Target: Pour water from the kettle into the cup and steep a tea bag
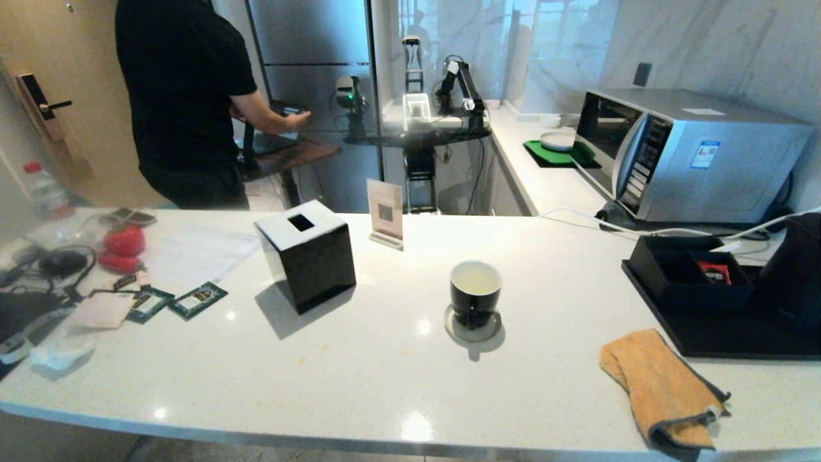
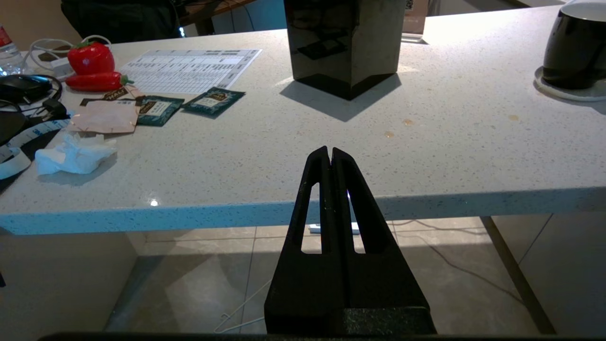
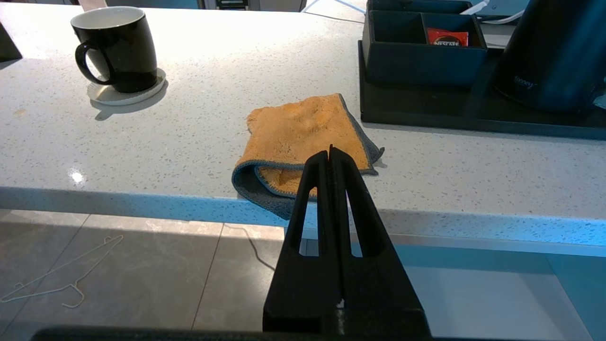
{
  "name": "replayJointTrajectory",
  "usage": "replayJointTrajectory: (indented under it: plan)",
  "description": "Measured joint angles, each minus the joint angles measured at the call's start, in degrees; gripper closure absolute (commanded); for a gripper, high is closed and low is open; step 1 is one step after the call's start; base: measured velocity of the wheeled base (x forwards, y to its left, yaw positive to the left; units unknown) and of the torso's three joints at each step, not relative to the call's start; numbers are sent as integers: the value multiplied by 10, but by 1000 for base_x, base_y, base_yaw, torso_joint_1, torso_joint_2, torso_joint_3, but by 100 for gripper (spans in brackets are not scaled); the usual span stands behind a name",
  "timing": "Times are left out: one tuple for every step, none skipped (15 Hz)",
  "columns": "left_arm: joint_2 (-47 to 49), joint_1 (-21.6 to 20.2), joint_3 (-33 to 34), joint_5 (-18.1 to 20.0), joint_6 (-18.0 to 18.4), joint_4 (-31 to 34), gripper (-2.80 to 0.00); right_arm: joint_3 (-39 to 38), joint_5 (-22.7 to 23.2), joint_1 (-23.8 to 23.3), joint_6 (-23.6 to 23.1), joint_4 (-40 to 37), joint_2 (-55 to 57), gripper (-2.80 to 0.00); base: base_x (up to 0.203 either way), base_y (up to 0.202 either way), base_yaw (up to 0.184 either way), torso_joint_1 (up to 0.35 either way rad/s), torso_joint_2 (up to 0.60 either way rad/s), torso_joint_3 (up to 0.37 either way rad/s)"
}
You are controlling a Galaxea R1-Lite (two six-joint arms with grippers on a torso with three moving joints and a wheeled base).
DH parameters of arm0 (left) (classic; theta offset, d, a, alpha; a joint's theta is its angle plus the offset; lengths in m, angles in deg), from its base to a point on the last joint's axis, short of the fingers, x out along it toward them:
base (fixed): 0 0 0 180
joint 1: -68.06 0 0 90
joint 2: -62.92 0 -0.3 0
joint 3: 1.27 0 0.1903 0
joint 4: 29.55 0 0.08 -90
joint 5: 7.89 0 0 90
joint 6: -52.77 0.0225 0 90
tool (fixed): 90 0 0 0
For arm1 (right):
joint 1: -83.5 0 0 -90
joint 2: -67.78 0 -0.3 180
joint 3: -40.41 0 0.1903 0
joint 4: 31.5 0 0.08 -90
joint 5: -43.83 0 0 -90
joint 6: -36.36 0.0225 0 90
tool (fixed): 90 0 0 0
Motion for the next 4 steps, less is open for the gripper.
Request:
replayJointTrajectory:
  plan:
    - [0,0,0,0,0,0,0,0,0,0,0,0,0,0,0,0,0,0,0,0]
    - [0,0,0,0,0,0,0,0,-1,0,2,-1,0,0,0,0,0,0,0,0]
    - [0,0,0,0,0,0,0,1,-1,0,2,-1,0,0,0,0,0,0,0,0]
    - [0,0,0,0,0,0,0,0,0,0,1,0,0,0,0,0,0,0,0,0]
